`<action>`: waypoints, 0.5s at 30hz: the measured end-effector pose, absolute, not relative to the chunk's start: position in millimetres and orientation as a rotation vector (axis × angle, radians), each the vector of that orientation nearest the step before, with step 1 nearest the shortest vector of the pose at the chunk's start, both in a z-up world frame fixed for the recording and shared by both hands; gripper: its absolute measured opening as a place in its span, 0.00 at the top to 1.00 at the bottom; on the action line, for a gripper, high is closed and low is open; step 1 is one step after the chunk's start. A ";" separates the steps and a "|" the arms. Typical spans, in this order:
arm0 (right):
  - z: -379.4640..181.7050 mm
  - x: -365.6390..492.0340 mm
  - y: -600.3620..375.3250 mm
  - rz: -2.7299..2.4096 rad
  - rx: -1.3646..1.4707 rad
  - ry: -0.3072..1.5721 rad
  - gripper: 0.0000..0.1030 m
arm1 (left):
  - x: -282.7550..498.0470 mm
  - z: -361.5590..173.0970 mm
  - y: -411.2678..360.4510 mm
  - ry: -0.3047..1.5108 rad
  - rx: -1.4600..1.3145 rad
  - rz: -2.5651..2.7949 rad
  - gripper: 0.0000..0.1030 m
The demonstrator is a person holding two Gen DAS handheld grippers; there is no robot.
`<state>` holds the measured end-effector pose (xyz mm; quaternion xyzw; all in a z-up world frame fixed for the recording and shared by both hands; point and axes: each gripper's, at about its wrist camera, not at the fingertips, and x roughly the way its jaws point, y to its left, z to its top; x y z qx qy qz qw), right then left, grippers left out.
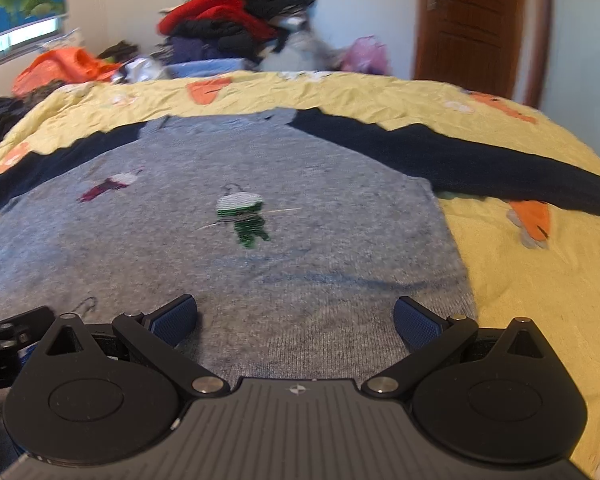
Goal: Fold small clothes
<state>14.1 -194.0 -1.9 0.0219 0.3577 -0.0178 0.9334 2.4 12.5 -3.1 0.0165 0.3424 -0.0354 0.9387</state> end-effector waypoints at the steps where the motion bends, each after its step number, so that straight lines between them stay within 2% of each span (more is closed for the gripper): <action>1: 4.5 15.8 -199.1 -0.002 0.048 0.725 0.00 | 2.1 -3.2 12.6 0.698 0.032 -0.072 0.00; 8: 63.4 17.1 -297.0 0.015 0.097 0.435 0.00 | 2.3 -3.3 11.8 0.696 0.032 -0.068 0.00; 11: 70.6 31.2 -366.9 -0.005 0.198 0.425 0.00 | 2.5 -3.4 12.4 0.695 0.028 -0.068 0.00; 15: 54.9 43.1 -484.5 -0.143 0.581 0.472 0.00 | 2.6 -3.4 12.0 0.694 0.026 -0.068 0.00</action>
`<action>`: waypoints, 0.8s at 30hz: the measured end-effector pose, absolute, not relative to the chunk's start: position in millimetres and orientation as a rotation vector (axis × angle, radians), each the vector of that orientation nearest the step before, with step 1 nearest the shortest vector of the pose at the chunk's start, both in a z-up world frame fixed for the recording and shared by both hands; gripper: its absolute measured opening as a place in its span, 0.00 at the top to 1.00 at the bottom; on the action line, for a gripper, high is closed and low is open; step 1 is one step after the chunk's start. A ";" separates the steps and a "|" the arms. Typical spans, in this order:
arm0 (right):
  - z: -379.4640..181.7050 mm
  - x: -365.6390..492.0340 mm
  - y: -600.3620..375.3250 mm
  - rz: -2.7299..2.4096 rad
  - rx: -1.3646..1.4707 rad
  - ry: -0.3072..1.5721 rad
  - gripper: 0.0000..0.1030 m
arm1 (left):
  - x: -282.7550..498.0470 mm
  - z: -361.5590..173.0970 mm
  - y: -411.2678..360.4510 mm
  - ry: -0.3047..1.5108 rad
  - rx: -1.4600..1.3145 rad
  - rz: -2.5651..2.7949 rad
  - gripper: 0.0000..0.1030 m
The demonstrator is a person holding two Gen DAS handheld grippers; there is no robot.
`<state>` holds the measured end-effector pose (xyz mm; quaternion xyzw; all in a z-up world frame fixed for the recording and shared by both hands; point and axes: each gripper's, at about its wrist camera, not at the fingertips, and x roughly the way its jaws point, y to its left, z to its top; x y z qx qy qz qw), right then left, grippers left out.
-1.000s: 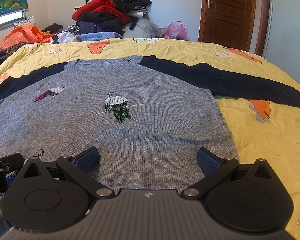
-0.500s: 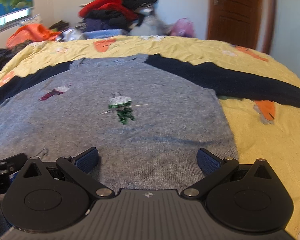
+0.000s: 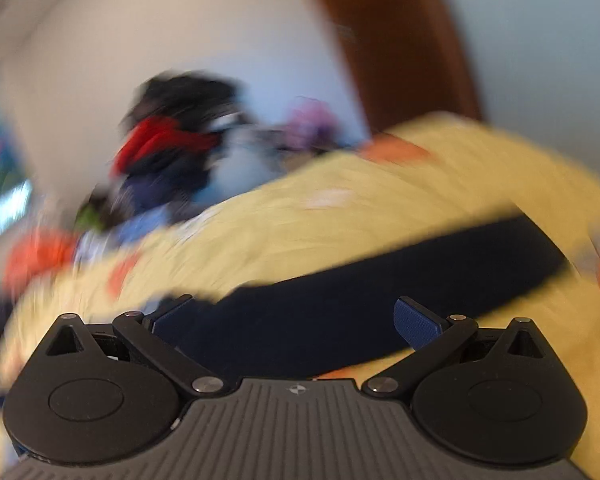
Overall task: Fold small clothes
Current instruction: 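Grasp the navy sleeve with the right tool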
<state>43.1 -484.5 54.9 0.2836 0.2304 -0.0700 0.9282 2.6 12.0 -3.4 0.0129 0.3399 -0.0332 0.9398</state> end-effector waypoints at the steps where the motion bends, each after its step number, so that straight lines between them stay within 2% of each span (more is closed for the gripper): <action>1: 45.3 41.4 -510.8 -0.186 0.690 0.463 0.00 | 2.5 -3.4 11.9 0.694 0.026 -0.068 0.00; 5: 18.2 30.6 -576.2 -0.341 0.924 0.389 0.02 | 2.8 -3.4 12.4 0.693 0.024 -0.068 0.00; 10: -9.3 34.3 -591.3 -0.411 1.003 0.389 0.18 | 2.6 -3.5 12.7 0.693 0.024 -0.069 0.00; 18: -19.3 33.1 -592.4 -0.461 1.026 0.355 0.19 | 2.7 -3.6 12.4 0.693 0.024 -0.068 0.00; 24: -9.3 45.8 -589.7 -0.443 0.923 0.380 0.20 | 4.6 -4.0 12.5 0.692 0.022 -0.066 0.00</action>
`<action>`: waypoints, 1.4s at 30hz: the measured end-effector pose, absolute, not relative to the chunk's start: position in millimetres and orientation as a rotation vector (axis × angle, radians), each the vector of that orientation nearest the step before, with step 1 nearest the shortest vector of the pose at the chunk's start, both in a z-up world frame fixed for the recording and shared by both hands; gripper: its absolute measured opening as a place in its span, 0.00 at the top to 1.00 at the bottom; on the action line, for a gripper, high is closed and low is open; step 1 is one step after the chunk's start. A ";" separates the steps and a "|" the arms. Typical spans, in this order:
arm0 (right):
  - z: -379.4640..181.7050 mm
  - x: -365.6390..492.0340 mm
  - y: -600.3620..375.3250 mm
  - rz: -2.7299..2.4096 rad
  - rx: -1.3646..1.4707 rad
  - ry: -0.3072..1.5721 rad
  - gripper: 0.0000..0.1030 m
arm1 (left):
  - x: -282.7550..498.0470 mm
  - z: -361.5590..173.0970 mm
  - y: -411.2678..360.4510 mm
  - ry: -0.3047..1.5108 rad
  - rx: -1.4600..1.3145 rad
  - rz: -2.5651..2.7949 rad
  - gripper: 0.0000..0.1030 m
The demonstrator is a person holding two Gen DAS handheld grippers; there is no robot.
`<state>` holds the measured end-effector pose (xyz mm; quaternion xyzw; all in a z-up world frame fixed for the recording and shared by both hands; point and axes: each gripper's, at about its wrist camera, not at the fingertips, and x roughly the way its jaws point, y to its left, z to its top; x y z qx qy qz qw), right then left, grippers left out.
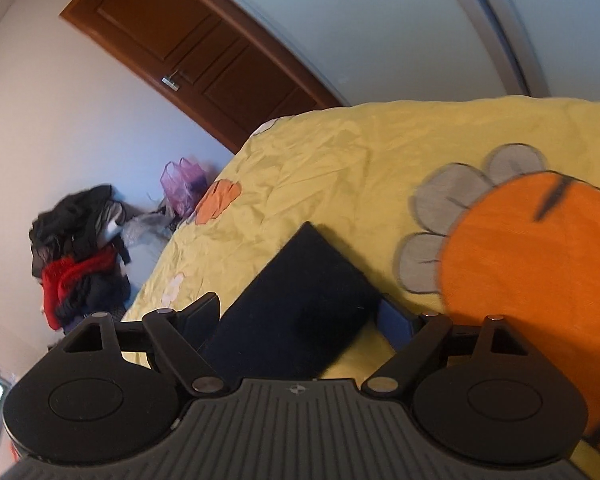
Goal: Fold small clothes
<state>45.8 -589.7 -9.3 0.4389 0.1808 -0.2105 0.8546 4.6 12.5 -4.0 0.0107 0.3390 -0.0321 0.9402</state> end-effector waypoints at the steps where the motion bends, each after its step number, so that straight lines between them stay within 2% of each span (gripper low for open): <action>1: -9.9 53.1 -587.3 -0.450 0.895 0.389 0.34 | 4.7 -4.0 12.6 0.692 0.021 -0.066 0.00; 2: -10.9 59.7 -586.2 -0.460 0.868 0.414 0.48 | 4.9 -3.9 12.4 0.692 0.021 -0.066 0.00; 3: -12.9 67.3 -586.2 -0.488 0.852 0.452 0.88 | 4.9 -4.0 12.2 0.692 0.021 -0.066 0.00; 8: 12.1 73.1 -551.3 -0.463 0.763 0.381 0.88 | 5.0 -4.0 12.4 0.691 0.019 -0.067 0.00; 15: 73.8 110.7 -384.3 -0.007 0.516 0.367 0.88 | 6.5 -3.6 12.8 0.689 0.013 -0.068 0.00; 18: 68.9 135.8 -299.1 0.183 0.445 0.443 0.88 | 6.0 -3.5 14.5 0.686 0.006 -0.070 0.00; 24: 23.2 157.1 -164.8 0.318 0.259 0.624 0.87 | 5.0 -3.8 15.9 0.680 -0.006 -0.074 0.00; 26: 12.8 155.4 -146.7 0.288 0.204 0.652 0.84 | 5.1 -3.7 16.1 0.680 -0.007 -0.074 0.00; 27: 10.7 153.2 -141.2 0.277 0.183 0.667 0.78 | 5.1 -3.8 16.1 0.680 -0.007 -0.074 0.00; 28: 9.9 148.1 -141.5 0.277 0.173 0.677 0.62 | 4.8 -3.8 16.3 0.680 -0.007 -0.074 0.00; 31: 22.7 115.7 -155.6 0.302 0.180 0.604 0.35 | 4.8 -4.0 16.5 0.683 -0.004 -0.076 0.00; 36: 27.3 71.0 -207.1 0.247 0.134 0.593 0.32 | 11.1 5.5 17.7 0.713 0.002 -0.140 0.00; 42: -1.3 33.5 -237.9 0.196 0.119 0.647 0.14 | 73.7 45.3 12.8 0.686 -0.142 -0.244 0.00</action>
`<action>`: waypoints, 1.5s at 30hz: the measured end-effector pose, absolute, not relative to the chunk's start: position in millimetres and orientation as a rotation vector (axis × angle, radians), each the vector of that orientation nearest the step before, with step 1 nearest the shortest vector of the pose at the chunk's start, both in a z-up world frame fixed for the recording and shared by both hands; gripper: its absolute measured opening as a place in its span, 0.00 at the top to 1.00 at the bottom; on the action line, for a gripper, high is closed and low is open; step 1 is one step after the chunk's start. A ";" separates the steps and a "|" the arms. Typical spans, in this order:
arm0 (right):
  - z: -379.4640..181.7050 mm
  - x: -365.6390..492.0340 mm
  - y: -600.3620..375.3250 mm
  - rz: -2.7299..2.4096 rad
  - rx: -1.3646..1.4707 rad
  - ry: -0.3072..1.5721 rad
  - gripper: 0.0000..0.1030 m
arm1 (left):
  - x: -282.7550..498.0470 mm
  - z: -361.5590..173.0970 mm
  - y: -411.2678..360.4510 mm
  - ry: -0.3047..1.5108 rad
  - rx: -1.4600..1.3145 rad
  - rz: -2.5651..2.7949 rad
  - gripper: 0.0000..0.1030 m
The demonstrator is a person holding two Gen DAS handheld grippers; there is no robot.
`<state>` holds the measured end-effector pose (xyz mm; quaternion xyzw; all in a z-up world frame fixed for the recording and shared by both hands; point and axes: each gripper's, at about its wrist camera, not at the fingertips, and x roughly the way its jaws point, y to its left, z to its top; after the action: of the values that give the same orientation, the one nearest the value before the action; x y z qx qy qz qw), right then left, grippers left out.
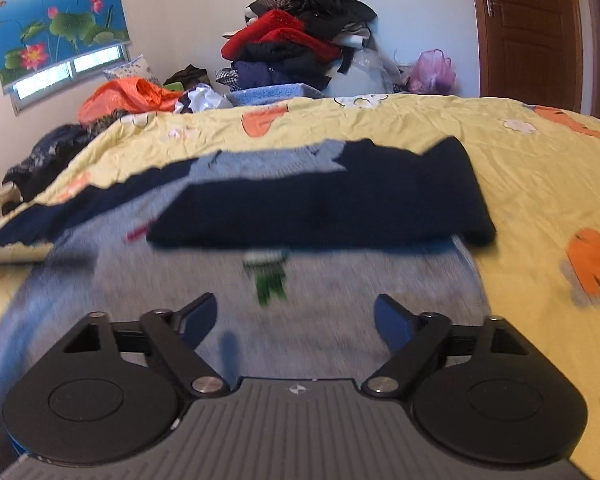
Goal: Fold small clothes
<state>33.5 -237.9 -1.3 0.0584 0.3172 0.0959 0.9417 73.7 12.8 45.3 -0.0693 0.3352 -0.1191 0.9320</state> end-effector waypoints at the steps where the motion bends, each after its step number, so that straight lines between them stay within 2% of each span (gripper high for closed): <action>1: -5.8 30.4 -237.5 0.195 0.111 0.648 0.13 | 90.4 48.7 11.2 0.691 -0.187 -0.264 0.00; 2: -6.1 29.7 -236.0 0.195 0.101 0.647 0.13 | 105.9 49.8 8.6 0.701 -0.227 -0.274 0.00; 4: -7.3 31.8 -233.0 0.209 0.087 0.660 0.04 | 133.6 48.3 2.8 0.728 -0.305 -0.291 0.00; 5: -7.7 33.4 -231.3 0.212 0.081 0.666 0.03 | 145.3 45.5 -0.2 0.750 -0.342 -0.306 0.01; 9: -6.7 33.0 -232.8 0.222 0.101 0.661 0.02 | 178.9 24.9 -18.0 0.879 -0.376 -0.322 0.31; 12: -5.6 33.6 -236.1 0.234 0.131 0.656 0.01 | 181.4 15.8 -35.8 0.874 -0.269 -0.315 0.32; 13: -5.2 33.4 -235.9 0.236 0.134 0.656 0.01 | 181.1 15.1 -42.8 0.872 -0.218 -0.311 0.35; 14: -5.0 33.1 -235.2 0.236 0.134 0.657 0.01 | 179.6 15.8 -48.3 0.860 -0.168 -0.299 0.43; 15: -5.0 33.1 -234.8 0.236 0.132 0.657 0.00 | 179.1 15.7 -53.3 0.851 -0.118 -0.280 0.67; 16: -4.5 32.9 -234.0 0.236 0.132 0.658 0.00 | 179.8 15.3 -56.4 0.846 -0.080 -0.256 0.83; 19: -4.1 32.2 -233.7 0.237 0.135 0.657 0.00 | 184.2 19.9 -54.7 0.833 -0.052 -0.235 0.96; 22: -3.6 31.4 -234.7 0.238 0.142 0.656 0.00 | 182.0 37.0 -49.9 0.752 0.004 -0.203 0.97; 26: -3.6 31.3 -235.2 0.238 0.142 0.656 0.00 | 164.1 53.1 -25.9 0.653 0.040 -0.133 0.97; 31: -2.7 30.9 -233.3 0.233 0.127 0.660 0.00 | 165.8 16.9 2.2 0.760 0.101 -0.062 0.98; 36: 0.3 28.9 -234.0 0.225 0.127 0.644 0.03 | 161.7 10.0 -5.5 0.731 0.138 -0.036 0.97; 38: 9.4 27.9 -238.4 0.237 0.153 0.570 0.04 | 158.2 14.2 -7.2 0.735 0.148 -0.016 0.93; 41: 29.4 46.8 -243.7 0.216 0.102 0.489 0.02 | 137.5 31.2 -6.4 0.643 0.163 0.052 0.73; 42: 34.9 58.5 -245.8 0.207 0.083 0.475 0.02 | 125.7 38.0 -5.0 0.565 0.159 0.051 0.58; 43: 38.5 72.1 -249.0 0.196 0.078 0.461 0.02 | 115.6 43.7 -3.4 0.490 0.145 0.038 0.30; 45: 41.1 107.3 -252.9 0.167 0.074 0.488 0.02 | 104.9 48.8 -3.6 0.406 0.107 -0.006 0.04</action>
<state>107.3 -252.9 41.1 0.0367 0.2414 0.0825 0.9662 104.9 -3.6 48.8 0.0530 0.2015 -0.0032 0.9780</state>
